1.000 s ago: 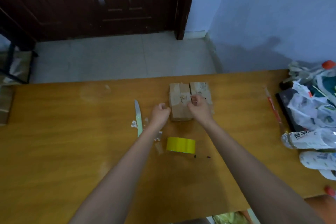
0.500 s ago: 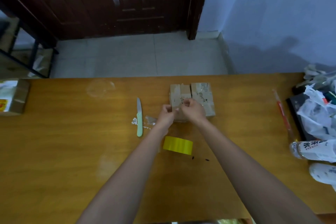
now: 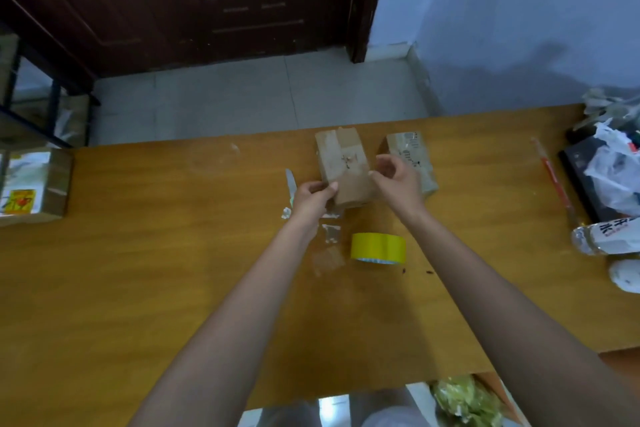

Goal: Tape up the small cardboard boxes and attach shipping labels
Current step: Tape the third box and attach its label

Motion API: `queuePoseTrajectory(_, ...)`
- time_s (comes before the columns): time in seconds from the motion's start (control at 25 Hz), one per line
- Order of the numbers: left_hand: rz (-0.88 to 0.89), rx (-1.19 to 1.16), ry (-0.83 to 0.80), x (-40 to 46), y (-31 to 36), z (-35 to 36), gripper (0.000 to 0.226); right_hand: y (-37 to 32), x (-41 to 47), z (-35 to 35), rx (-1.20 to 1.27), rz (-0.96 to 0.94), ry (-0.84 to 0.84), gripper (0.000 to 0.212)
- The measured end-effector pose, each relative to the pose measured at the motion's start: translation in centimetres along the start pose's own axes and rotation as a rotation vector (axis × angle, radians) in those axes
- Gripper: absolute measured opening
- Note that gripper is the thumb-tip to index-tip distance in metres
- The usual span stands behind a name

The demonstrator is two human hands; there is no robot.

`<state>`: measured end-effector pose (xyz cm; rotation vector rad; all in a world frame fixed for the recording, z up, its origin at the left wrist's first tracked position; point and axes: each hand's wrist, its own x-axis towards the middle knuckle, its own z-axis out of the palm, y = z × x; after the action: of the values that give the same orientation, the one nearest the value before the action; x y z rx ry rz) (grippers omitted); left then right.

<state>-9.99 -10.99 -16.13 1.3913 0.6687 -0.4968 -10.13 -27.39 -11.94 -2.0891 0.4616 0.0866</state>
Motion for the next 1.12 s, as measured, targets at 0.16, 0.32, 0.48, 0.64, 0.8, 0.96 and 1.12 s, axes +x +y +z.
queuePoseTrajectory(0.16,-0.004,-0.064,-0.1,-3.3,-0.6,-9.8,0.03,-2.1,-5.3,3.9,0.17,0.027,-0.118,0.039)
queuePoseTrajectory(0.32,-0.07,-0.018,-0.066,-5.5,-3.7,-17.4,0.021,-2.6,-10.8,9.6,0.201,0.026,-0.319,0.023)
queuePoseTrajectory(0.48,-0.147,0.041,-0.03,-6.6,-7.5,-19.7,0.028,-1.0,-11.7,9.4,-0.229,-0.19,-0.272,0.025)
queuePoseTrajectory(0.64,-0.182,0.154,-0.045,-7.9,-10.0,-18.7,0.035,1.7,-9.7,3.9,-0.509,-0.32,-0.048,0.03)
queuePoseTrajectory(0.8,-0.178,0.216,-0.043,-9.1,-11.0,-16.3,0.035,4.5,-8.2,0.6,-0.6,-0.165,-0.118,0.043)
queuePoseTrajectory(0.96,-0.167,0.3,-0.003,-9.9,-11.5,-15.2,0.038,4.5,-7.3,0.9,-0.742,-0.065,-0.227,0.055)
queuePoseTrajectory(1.12,-0.177,0.32,0.076,-10.7,-12.2,-14.2,0.034,4.2,-7.2,0.0,-0.685,-0.04,-0.216,0.06)
